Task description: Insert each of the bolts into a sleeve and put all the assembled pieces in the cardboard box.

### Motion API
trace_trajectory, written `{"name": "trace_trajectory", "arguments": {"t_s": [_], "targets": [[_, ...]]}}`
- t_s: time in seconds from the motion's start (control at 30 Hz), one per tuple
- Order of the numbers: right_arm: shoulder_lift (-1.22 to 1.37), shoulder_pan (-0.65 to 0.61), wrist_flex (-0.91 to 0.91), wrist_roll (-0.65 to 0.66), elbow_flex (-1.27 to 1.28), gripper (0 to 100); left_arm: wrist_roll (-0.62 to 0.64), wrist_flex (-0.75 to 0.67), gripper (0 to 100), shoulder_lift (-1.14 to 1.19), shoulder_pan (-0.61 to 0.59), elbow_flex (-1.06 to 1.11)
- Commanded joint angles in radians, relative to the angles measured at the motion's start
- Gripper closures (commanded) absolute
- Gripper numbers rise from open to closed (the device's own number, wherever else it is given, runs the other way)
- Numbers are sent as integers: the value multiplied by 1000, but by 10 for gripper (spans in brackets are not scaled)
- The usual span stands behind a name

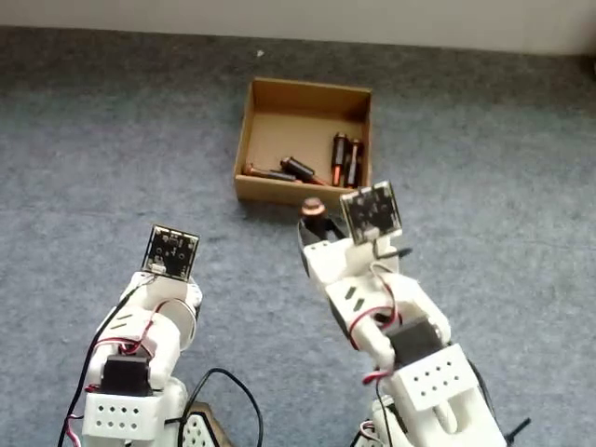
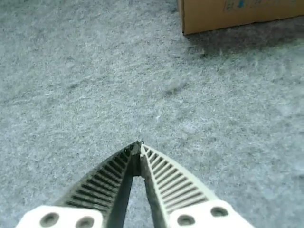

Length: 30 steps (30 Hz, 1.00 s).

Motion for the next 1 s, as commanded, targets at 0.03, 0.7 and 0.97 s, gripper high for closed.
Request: {"name": "trace_trajectory", "arguments": {"t_s": [0.03, 0.7, 0.97], "targets": [[189, 30, -196, -6, -134, 994, -12, -20, 993, -7, 12, -5], [898, 170, -960, -6, -305, 994, -14, -20, 993, -7, 10, -5], [1098, 193, -1033, -6, -375, 988, -14, -18, 993, -7, 10, -5]]}}
